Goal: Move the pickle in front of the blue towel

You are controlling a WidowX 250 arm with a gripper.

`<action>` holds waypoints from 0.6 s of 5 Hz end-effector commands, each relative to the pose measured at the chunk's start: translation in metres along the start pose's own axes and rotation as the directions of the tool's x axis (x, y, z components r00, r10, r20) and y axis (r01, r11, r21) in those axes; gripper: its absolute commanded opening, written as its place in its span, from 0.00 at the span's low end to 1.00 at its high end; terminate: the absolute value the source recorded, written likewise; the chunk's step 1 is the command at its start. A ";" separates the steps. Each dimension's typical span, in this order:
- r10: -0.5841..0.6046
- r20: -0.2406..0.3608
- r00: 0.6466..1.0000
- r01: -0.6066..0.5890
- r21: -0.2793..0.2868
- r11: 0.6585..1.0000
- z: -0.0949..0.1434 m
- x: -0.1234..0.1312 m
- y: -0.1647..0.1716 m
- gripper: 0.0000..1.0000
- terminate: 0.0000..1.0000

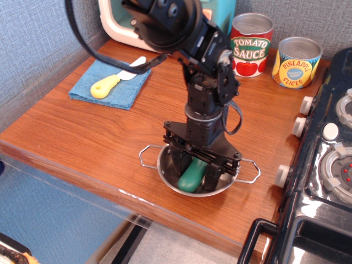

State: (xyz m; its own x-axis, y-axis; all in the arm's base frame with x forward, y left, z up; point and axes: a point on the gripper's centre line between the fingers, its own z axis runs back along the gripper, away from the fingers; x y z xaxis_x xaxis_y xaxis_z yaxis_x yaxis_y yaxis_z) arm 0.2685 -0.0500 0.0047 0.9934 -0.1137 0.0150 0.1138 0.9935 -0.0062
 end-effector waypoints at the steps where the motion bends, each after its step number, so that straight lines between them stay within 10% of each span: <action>1: -0.042 0.031 0.999 0.044 -0.069 0.997 0.021 -0.006 0.003 0.00 0.00; 3: -0.057 0.215 0.975 0.087 -0.136 0.987 0.090 0.002 0.038 0.00 0.00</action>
State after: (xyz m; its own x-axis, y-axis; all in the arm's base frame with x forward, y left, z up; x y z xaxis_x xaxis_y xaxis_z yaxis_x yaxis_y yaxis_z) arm 0.2749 -0.0133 0.0823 0.9700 -0.1578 0.1848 0.1874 0.9699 -0.1555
